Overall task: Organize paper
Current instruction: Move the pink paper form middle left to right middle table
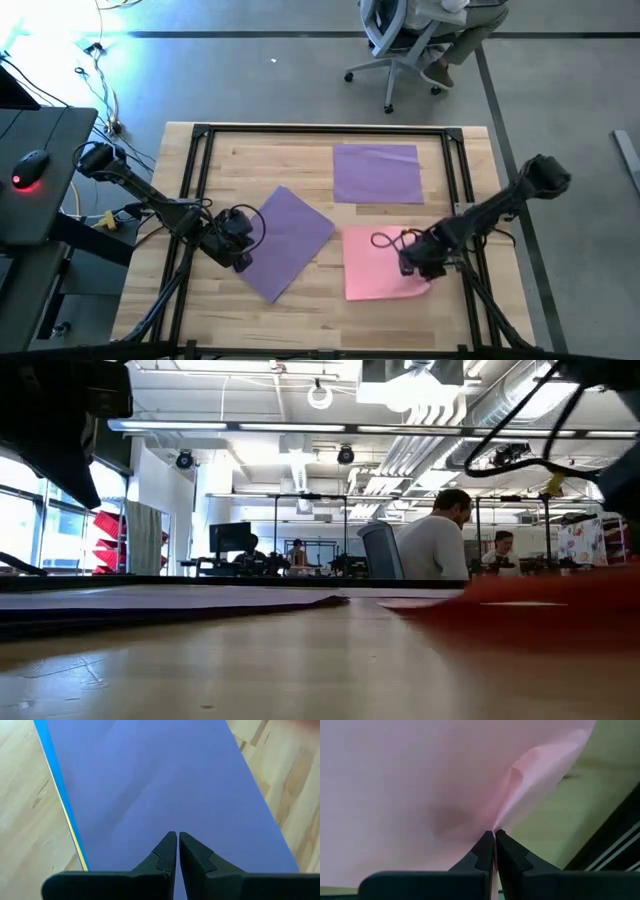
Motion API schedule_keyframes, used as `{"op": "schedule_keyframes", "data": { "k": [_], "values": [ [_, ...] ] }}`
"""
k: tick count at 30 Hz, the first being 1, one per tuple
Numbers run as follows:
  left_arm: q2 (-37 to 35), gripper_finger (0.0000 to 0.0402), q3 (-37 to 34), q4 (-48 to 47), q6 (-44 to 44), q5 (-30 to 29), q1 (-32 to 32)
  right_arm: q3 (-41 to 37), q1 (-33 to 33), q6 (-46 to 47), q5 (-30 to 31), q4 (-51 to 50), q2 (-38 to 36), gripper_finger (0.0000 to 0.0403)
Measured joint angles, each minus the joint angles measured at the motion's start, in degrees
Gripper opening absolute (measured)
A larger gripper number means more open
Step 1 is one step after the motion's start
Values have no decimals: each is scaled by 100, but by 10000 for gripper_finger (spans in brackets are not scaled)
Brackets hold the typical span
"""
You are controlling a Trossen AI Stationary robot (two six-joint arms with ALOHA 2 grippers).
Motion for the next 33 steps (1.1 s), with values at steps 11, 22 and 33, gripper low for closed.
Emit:
{"op": "schedule_keyframes", "data": {
  "k": [11,22,33],
  "values": [
    [0,0,2,-3,-150,35,132,10,448,319,-249,1149,1065,0],
    [-2,0,7,8,-164,108,327,37,472,-848,-349,951,1154,0],
    [-2,0,7,8,-162,175,509,28,470,-1126,-361,956,1151,0]
  ]
}}
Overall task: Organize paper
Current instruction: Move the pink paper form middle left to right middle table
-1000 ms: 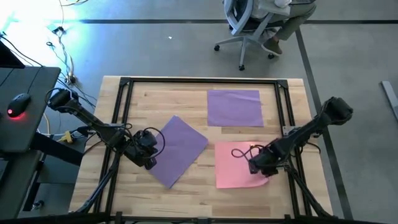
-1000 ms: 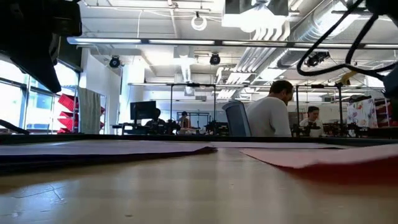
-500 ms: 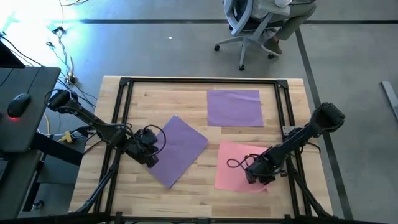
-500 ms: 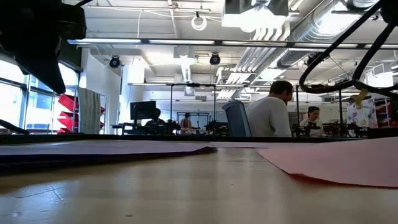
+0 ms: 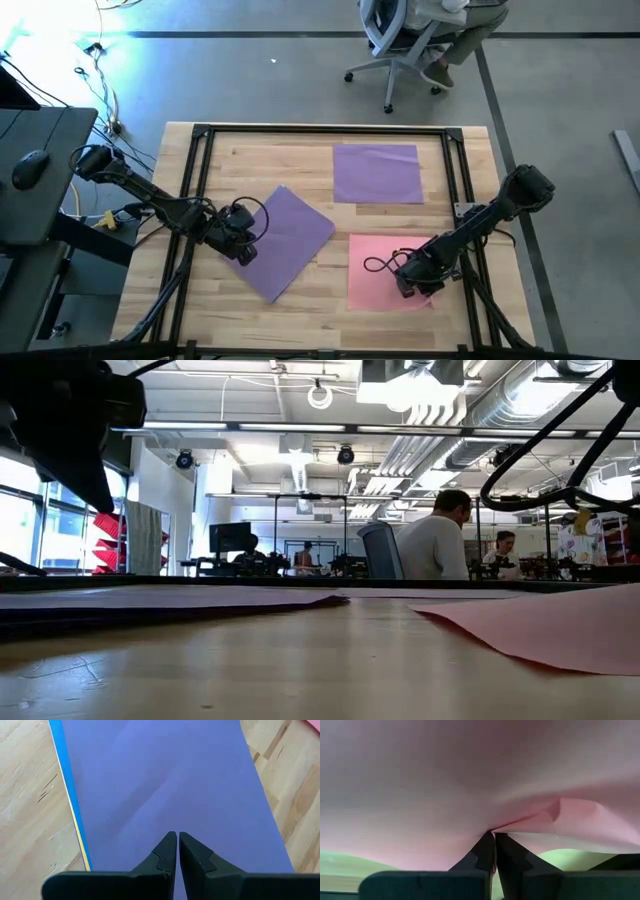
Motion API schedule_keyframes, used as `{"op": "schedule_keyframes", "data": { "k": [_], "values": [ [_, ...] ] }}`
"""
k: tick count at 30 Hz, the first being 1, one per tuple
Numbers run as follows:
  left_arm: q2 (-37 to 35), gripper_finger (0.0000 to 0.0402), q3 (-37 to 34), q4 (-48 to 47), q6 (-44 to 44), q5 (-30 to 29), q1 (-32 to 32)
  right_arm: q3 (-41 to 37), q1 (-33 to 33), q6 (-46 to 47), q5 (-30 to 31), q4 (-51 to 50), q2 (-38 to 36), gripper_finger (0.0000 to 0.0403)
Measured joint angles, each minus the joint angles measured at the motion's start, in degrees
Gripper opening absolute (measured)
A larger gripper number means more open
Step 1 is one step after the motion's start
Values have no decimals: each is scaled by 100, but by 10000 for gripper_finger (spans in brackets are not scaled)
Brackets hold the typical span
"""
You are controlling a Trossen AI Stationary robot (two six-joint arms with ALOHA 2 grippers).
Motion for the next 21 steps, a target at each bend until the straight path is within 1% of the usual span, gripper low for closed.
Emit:
{"op": "schedule_keyframes", "data": {
  "k": [4,7,9,12,17,19,21],
  "values": [
    [0,0,0,-2,9,56,51,45,2,-23,38,-56,-19,2],
    [0,0,0,-2,13,59,57,92,2,-19,61,-108,-15,19],
    [0,0,0,-2,11,70,55,127,2,21,75,-161,-15,43],
    [-2,0,0,-4,11,81,55,177,2,155,49,-224,-13,92],
    [-2,0,0,-7,11,82,55,360,2,54,88,-285,-11,169],
    [-2,0,0,-6,11,83,55,474,2,7,84,-426,-11,188],
    [-2,0,0,-7,11,97,55,643,2,-37,77,-661,-11,197]
  ]
}}
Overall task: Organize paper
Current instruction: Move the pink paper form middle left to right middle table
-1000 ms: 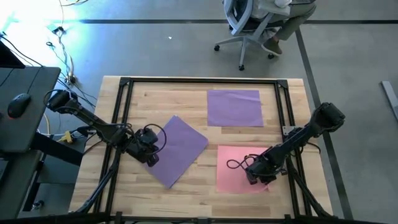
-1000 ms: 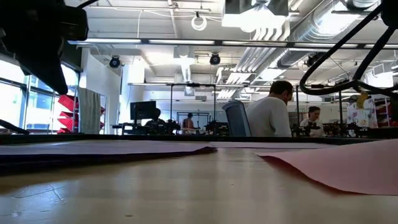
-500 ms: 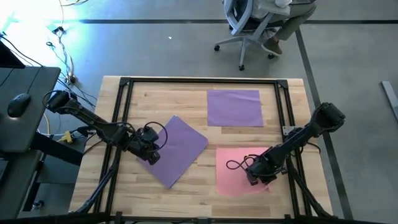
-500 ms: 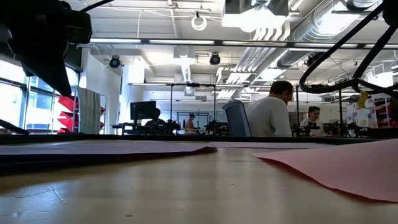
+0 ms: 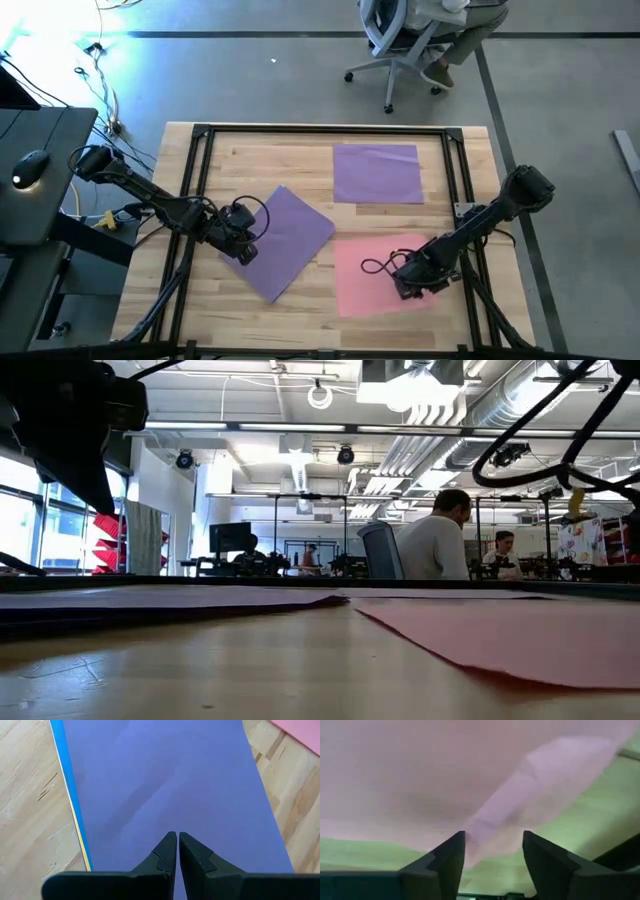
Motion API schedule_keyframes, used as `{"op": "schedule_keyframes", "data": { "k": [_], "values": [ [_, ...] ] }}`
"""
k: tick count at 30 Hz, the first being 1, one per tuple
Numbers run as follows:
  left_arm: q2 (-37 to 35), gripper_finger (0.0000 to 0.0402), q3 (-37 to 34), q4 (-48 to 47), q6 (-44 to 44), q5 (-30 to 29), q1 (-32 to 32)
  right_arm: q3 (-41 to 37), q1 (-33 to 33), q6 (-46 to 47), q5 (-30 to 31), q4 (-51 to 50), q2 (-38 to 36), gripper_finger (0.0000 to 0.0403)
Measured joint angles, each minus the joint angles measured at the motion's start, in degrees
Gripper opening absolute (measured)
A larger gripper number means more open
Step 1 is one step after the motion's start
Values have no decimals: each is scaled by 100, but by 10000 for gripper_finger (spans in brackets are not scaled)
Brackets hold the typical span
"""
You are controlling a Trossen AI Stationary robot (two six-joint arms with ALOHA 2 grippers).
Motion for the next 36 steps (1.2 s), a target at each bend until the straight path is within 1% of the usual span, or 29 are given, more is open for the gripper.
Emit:
{"op": "schedule_keyframes", "data": {
  "k": [3,5,7,9,11,14,15,16,19,23,30,36],
  "values": [
    [0,0,0,2,58,65,0,244,0,-3,-3,-303,-1,198],
    [0,0,0,1,142,100,0,374,0,36,27,-246,-2,192],
    [0,0,0,20,217,100,0,434,0,38,231,-57,-4,177],
    [0,0,0,145,449,112,18,394,0,37,462,213,-6,151],
    [23,0,0,403,810,189,116,222,-1,39,546,328,-11,111],
    [130,0,0,1118,1552,574,448,-144,-2,75,547,656,-9,37],
    [196,0,0,1433,1821,748,579,-268,-1,130,548,855,-9,19],
    [278,0,0,1754,2062,908,707,-405,-2,195,545,1057,-9,11],
    [582,0,2,2457,2462,1292,1089,-755,-4,587,413,1662,-40,8],
    [885,0,2,2548,2409,1566,1390,-890,-15,842,377,1806,-42,2],
    [831,0,3,2357,2292,1588,1323,-649,-41,696,447,1554,-15,0],
    [691,0,2,2102,2232,1454,1240,-621,-42,1129,506,1520,-13,0]
  ]
}}
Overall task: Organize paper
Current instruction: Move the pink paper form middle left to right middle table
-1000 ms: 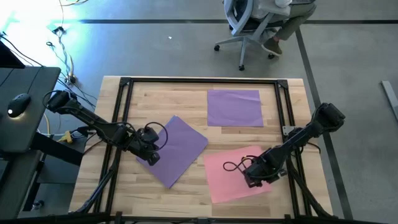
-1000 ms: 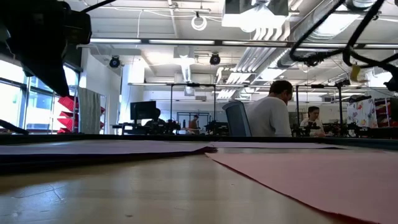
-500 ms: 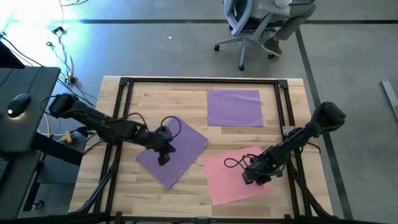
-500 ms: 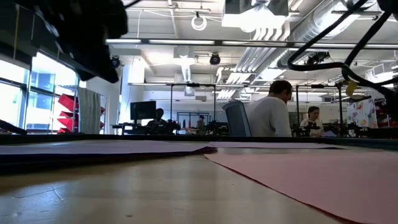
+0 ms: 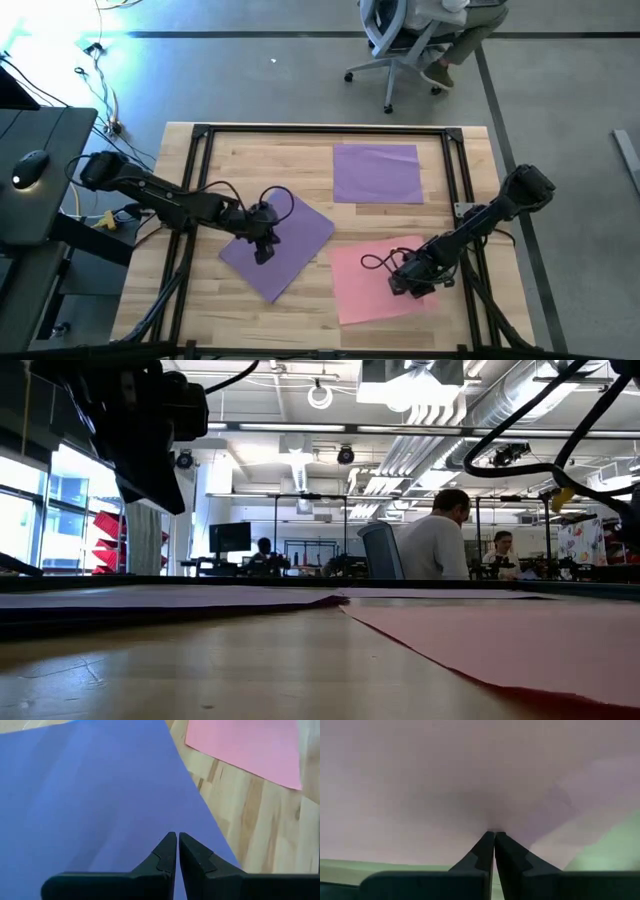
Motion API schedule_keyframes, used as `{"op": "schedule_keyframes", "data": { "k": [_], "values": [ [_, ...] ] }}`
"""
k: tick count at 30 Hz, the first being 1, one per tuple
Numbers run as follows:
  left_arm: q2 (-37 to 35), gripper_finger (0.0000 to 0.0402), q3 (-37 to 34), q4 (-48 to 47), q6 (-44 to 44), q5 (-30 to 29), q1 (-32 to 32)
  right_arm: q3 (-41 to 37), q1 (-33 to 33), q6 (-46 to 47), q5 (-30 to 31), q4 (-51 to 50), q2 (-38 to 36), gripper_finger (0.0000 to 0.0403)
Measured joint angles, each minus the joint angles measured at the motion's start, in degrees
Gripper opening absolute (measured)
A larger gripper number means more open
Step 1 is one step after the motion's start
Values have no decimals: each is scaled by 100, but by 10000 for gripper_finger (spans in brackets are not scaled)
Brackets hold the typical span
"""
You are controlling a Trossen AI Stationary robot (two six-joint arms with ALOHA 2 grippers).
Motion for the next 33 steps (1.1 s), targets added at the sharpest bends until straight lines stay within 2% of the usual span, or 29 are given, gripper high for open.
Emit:
{"op": "schedule_keyframes", "data": {
  "k": [8,33],
  "values": [
    [-25,0,0,-55,0,-23,-5,7,-1,540,127,-5,-2,0],
    [-25,0,0,-47,0,-128,-5,-2,-4,1265,158,189,4,0]
  ]
}}
